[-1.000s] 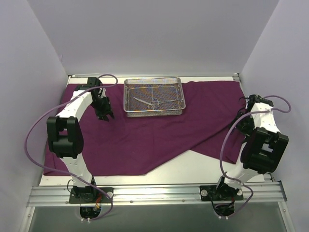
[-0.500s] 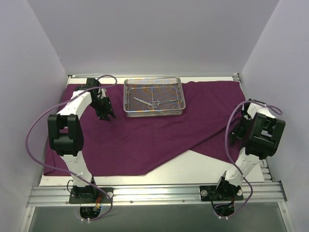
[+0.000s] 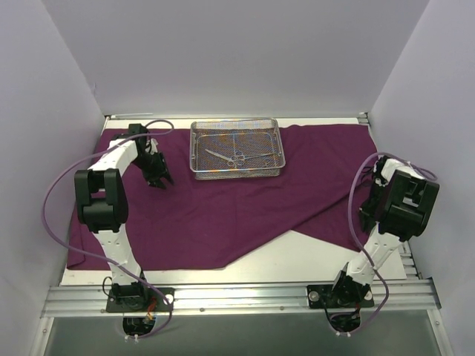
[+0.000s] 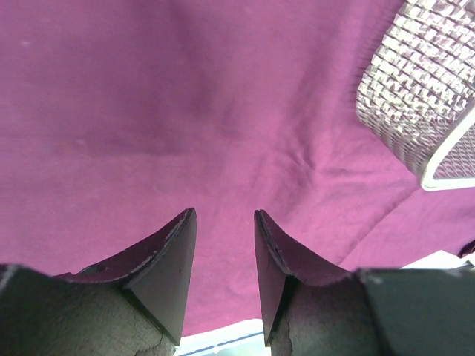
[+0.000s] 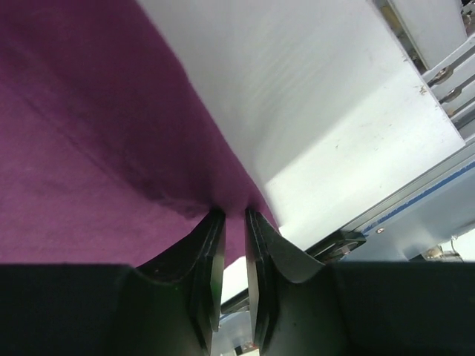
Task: Open and lay out the surgical kit
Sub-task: Smooth out the surgical kit at the center of the board.
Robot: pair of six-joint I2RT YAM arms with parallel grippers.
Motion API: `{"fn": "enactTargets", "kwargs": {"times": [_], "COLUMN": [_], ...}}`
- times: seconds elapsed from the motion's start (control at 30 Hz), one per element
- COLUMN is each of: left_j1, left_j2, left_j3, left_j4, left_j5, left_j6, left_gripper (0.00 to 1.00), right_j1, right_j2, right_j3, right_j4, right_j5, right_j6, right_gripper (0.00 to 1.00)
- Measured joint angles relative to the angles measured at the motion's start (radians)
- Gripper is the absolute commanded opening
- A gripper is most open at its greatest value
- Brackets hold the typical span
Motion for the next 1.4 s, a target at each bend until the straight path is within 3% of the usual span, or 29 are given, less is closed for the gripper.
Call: {"fn": "enactTargets", "kwargs": {"times": [0.07,0.17,0.2,0.27,0.53,0.83,0.93,1.03,1.07,1.17,1.4], "left_j1": [0.012,0.025,0.027,0.027,0.027,0.027,0.027,0.029,0.03,0.032,0.036], "left_j2": [0.004,0.005,0.005,0.005,0.005,0.005,0.005,0.005,0.005,0.005,0.009], "left_j3": [0.0,0.0,0.001,0.002,0.002,0.002,0.001,-0.007,-0.01,-0.01,-0.01], "left_j4": [-0.001,-0.001,-0.002,-0.001,-0.001,-0.002,0.0,0.003,0.003,0.003,0.003], "left_j5": [0.0,0.0,0.0,0.001,0.006,0.01,0.01,0.01,0.01,0.009,0.009], "left_j6": [0.0,0.0,0.0,0.0,0.0,0.0,-0.002,-0.003,-0.003,-0.003,-0.003], "left_gripper": [0.46,0.46,0.46,0.46,0.46,0.46,0.47,0.47,0.46,0.47,0.47], "right_j1": [-0.007,-0.013,-0.013,-0.012,-0.011,-0.011,-0.01,-0.008,-0.008,-0.007,-0.038], "right_j2": [0.01,0.016,0.016,0.012,-0.071,-0.02,0.026,0.032,0.035,0.044,0.058], "right_j3": [-0.001,-0.002,-0.001,0.002,0.034,0.035,0.04,0.044,0.045,0.047,0.081], "right_j4": [0.0,0.002,0.002,0.0,-0.003,0.046,0.06,0.058,0.058,0.059,0.014], "right_j5": [0.005,0.004,0.003,0.003,0.003,-0.045,-0.06,-0.064,-0.064,-0.058,0.068], "right_j6": [0.002,0.0,-0.002,-0.009,-0.026,-0.064,-0.081,-0.087,-0.089,-0.089,-0.064], "right_gripper": [0.15,0.29,0.4,0.43,0.45,0.45,0.43,0.33,0.21,0.02,0.0]}}
